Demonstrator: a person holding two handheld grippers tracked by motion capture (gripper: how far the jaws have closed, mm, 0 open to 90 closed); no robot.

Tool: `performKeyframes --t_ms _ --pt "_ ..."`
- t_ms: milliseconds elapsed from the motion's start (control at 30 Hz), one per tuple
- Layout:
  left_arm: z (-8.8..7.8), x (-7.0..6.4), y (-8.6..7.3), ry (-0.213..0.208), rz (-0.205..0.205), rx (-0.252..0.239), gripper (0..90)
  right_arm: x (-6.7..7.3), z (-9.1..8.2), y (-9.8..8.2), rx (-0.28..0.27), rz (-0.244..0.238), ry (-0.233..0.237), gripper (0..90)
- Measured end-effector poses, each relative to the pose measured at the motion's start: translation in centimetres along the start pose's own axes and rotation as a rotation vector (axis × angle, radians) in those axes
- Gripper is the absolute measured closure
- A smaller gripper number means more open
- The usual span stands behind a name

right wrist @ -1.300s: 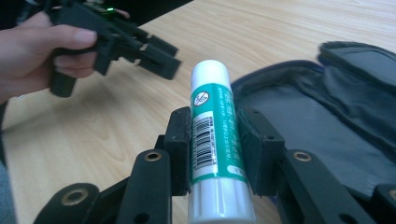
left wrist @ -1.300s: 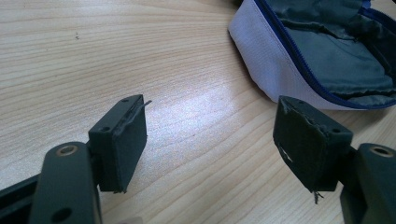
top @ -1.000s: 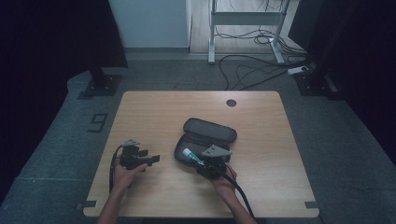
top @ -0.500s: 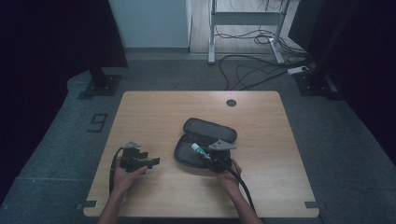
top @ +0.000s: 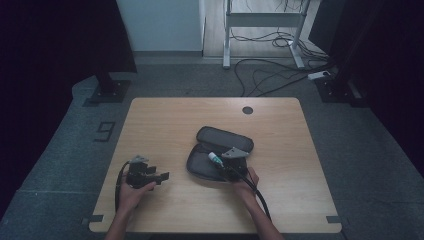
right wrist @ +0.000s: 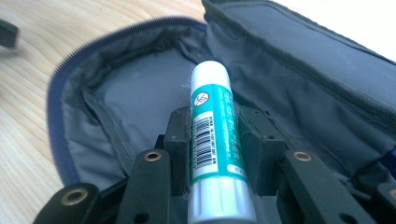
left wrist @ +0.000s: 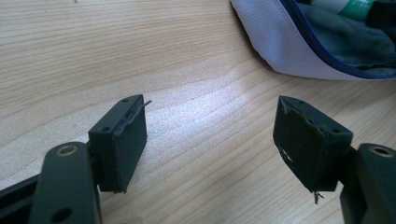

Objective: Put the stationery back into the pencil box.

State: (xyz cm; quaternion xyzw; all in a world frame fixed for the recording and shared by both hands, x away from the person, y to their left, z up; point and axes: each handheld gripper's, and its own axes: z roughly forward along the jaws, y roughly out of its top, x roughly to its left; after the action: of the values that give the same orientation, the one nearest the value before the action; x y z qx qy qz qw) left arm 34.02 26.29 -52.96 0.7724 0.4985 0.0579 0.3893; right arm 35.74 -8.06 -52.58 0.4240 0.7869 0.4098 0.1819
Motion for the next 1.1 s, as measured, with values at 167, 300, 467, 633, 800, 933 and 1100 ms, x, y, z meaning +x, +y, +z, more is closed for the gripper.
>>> performKeyframes --t_ms 167,300,467,633,800,933,1100 --pt "0.2 0.0 0.0 -0.006 -0.003 0.007 26.1 0.0 0.2 -0.3 0.040 -0.026 -0.022 64.4" --pt "0.4 -0.2 0.1 -0.007 0.000 0.009 26.1 -0.2 0.4 -0.6 0.067 -0.028 -0.026 63.5" --pt "0.2 -0.4 0.2 -0.010 0.005 0.002 26.1 -0.3 0.2 -0.6 0.064 -0.018 -0.021 54.6" --pt "0.1 -0.3 0.2 -0.011 0.003 -0.002 26.1 -0.2 0.0 -0.6 0.053 -0.016 -0.015 50.6" --pt "0.0 -0.3 0.3 -0.014 0.007 -0.007 26.1 -0.3 -0.9 -0.3 -0.005 0.024 -0.015 41.7" --pt "0.1 -0.4 0.4 -0.020 0.012 -0.006 26.1 -0.3 -1.7 0.0 -0.046 0.039 -0.013 39.4" --pt "0.3 -0.4 0.5 -0.024 0.015 -0.001 26.1 -0.4 -2.4 -0.1 -0.083 0.040 -0.013 38.7"
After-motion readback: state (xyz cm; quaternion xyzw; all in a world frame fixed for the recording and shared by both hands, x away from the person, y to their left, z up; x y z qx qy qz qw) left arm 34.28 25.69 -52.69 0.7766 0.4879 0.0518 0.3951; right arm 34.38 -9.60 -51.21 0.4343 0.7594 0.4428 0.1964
